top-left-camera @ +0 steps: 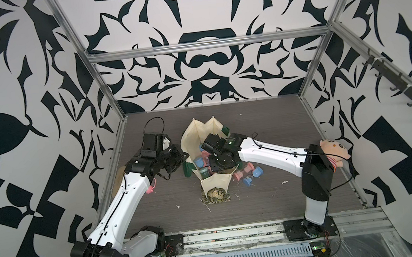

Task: Put the hourglass into the canvas bag
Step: Place the hourglass in the canvas bag, then pick up the hourglass from the center of the board.

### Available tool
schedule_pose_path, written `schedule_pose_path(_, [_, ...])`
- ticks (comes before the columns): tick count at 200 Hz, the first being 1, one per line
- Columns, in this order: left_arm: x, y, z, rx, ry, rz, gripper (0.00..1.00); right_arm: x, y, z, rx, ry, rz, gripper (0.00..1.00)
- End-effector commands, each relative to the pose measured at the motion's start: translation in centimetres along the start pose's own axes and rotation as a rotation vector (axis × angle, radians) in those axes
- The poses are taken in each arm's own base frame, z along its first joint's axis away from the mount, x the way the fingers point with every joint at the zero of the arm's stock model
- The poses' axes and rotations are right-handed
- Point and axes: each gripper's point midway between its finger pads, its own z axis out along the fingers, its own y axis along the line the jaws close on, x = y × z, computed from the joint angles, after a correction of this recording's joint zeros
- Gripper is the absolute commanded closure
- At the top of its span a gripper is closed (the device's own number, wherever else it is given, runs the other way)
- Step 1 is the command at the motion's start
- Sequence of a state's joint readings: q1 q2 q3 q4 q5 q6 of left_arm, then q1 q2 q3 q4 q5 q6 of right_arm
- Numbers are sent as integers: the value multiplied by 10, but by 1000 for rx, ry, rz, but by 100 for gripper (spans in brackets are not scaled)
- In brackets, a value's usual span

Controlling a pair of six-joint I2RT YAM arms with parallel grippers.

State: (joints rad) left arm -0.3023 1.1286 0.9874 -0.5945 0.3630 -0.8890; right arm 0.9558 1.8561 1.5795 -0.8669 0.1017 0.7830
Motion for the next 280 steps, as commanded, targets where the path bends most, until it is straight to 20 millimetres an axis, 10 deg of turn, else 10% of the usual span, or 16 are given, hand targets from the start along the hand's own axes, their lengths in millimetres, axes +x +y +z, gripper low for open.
schedule_pose_path(1, [3,-1,-2,19,1,18,98,0,-1,-15,14,-20,-6,66])
schedule_pose_path(166, [1,-6,0,32,8,17,84,-55,18,-149,-167,-365,16,42])
schedule_pose_path(221, [5,-5,-4,38,8,11,84,-53,-50,-177,-31,-486,137,43])
schedule_pose_path(280, [10,1,-7,35,5,-2,84,-22,-128,-146,64,-428,378,43])
